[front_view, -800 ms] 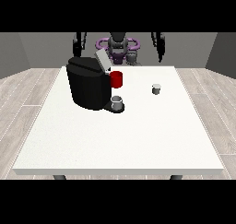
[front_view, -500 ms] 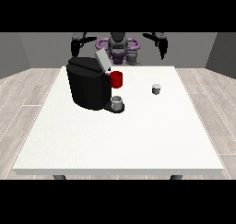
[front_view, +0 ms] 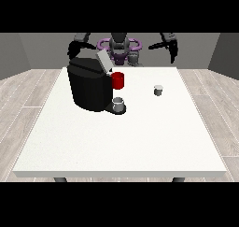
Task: Insert the coffee pod into the coffee machine and close the lid
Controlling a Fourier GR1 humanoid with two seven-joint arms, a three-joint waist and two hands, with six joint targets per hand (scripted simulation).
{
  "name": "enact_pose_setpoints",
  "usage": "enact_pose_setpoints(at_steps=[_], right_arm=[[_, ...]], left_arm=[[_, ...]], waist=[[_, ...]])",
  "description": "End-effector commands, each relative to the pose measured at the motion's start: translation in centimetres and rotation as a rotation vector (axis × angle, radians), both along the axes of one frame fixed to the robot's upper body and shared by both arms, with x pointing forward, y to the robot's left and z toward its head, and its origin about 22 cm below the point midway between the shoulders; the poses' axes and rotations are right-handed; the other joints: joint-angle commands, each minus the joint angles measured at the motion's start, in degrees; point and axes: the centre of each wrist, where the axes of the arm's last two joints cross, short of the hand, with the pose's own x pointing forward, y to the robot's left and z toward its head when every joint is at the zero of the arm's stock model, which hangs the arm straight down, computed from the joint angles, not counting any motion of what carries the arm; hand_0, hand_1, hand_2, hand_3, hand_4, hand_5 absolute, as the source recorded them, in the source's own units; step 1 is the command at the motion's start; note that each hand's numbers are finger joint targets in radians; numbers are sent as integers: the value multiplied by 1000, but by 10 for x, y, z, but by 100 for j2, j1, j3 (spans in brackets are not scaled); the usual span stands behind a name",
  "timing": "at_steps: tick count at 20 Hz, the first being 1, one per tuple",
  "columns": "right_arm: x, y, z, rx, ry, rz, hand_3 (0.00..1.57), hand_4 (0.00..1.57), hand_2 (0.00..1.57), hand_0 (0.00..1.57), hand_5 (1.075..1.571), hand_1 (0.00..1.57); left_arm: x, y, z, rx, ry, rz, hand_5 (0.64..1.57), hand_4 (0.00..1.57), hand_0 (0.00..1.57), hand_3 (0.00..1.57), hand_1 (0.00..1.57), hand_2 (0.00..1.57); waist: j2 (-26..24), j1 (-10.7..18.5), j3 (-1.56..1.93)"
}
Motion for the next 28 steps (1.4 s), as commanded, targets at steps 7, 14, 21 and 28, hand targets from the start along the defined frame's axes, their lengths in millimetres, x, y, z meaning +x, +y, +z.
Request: enact_pose_setpoints(at_steps=[7,14,21,28], right_arm=[[2,30,28,24,-69,86,0,228,0,0,1571,0],[14,17,32,37,-38,65,0,259,0,0,1571,0],[30,39,36,-2,-57,56,0,393,0,0,1571,0],[54,26,45,-31,-57,43,0,423,0,0,1571,0]], left_arm=[[42,43,3,83,112,74,1571,0,0,0,0,0],[53,60,-5,122,191,92,1571,0,0,0,0,0],[81,37,-1,232,194,91,1571,0,0,0,0,0],[84,29,-17,317,198,58,1571,0,223,222,223,529]], waist=[[493,-654,-8],[605,-489,-7],[1006,-508,-7],[1223,-381,-8]])
